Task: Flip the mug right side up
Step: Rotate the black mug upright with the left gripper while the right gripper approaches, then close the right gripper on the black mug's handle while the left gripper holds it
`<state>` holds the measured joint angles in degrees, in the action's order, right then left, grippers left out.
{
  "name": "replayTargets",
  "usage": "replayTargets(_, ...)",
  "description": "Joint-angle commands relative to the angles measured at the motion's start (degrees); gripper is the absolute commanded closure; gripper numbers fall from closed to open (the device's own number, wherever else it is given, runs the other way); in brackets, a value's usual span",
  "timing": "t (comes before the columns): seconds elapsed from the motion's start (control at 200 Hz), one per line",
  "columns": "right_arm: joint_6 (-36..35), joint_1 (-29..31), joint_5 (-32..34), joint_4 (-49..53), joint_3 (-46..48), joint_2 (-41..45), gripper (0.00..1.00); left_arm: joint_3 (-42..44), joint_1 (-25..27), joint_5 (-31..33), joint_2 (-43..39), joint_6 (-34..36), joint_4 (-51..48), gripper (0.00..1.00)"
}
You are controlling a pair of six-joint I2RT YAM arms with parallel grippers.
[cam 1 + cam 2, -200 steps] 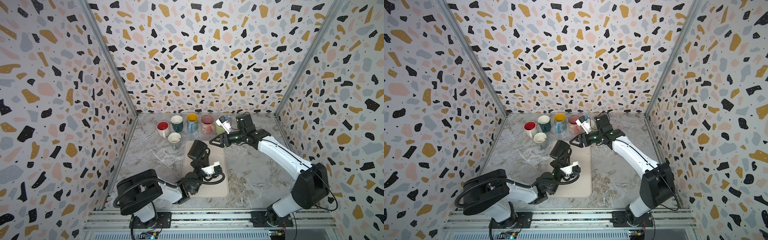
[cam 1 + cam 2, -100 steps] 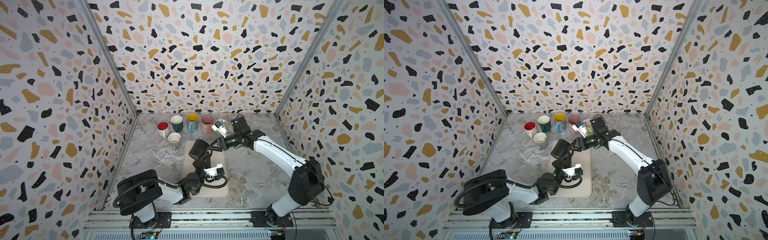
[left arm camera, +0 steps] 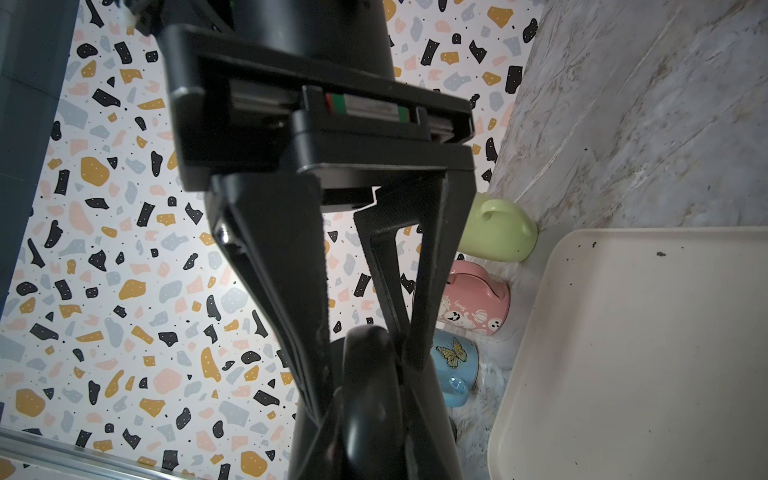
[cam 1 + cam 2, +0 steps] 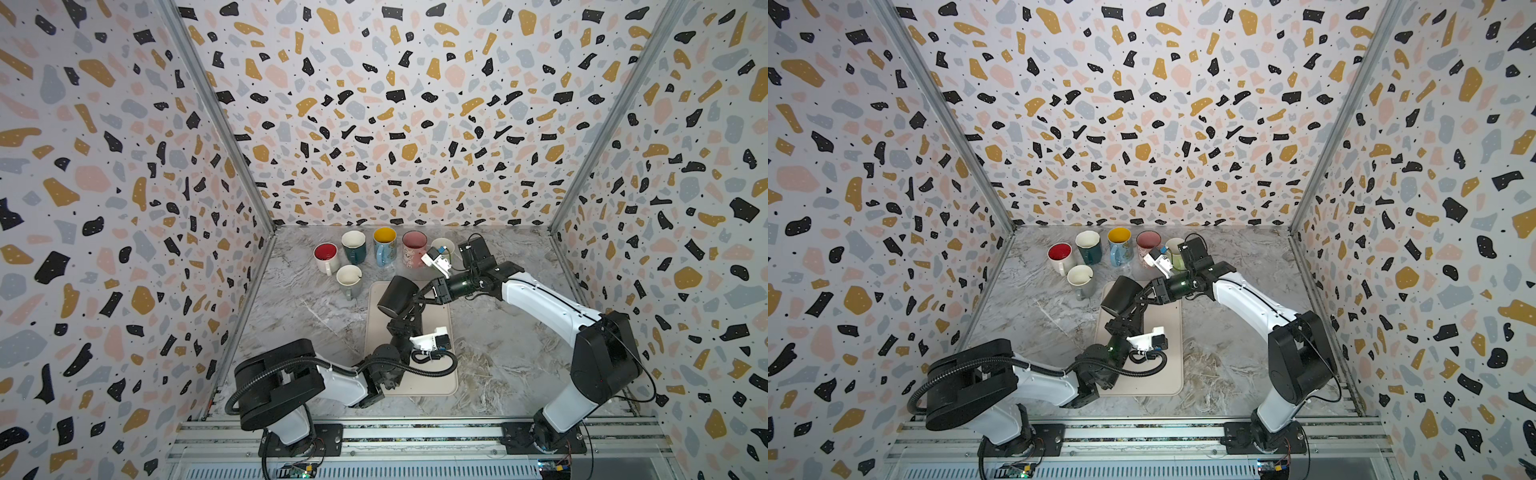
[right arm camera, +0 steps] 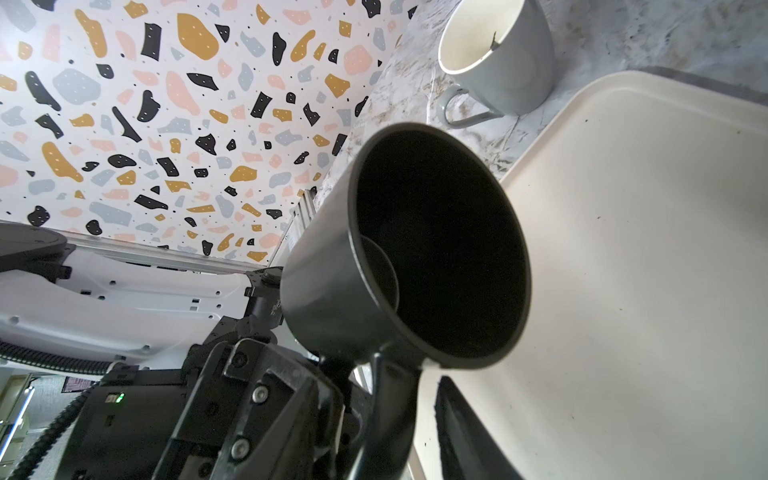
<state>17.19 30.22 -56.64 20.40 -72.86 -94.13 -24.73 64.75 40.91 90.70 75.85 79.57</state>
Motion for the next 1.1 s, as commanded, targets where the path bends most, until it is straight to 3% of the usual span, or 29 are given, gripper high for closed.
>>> replayTargets(0.0,2.89,-0.15,-1.27,-1.56,2.11,0.3,0.66,-2.45,0.38,-0.12,-1.08,2.45,26.17,1.0)
replayTargets(0.22,6.53,-0.25,-4.54,-5.02,4.23,-0.35,0.79,-2.25,0.38,-0.34,-0.74,3.84,26.18,1.0)
replayTargets(0.511,8.07,-0.27,-6.85,-5.69,5.99,-1.24,0.79,-1.53,0.38,-1.88,-0.63,6.16,26.23,1.0)
replayTargets(0.626,8.77,-0.28,-7.67,-6.44,6.41,-1.63,1.0,-1.46,0.55,-1.84,-0.45,6.46,26.19,1.0)
replayTargets(1.096,12.99,-0.19,-5.22,-13.68,9.72,1.79,1.0,-2.17,0.56,-0.04,-0.25,7.41,26.21,1.0)
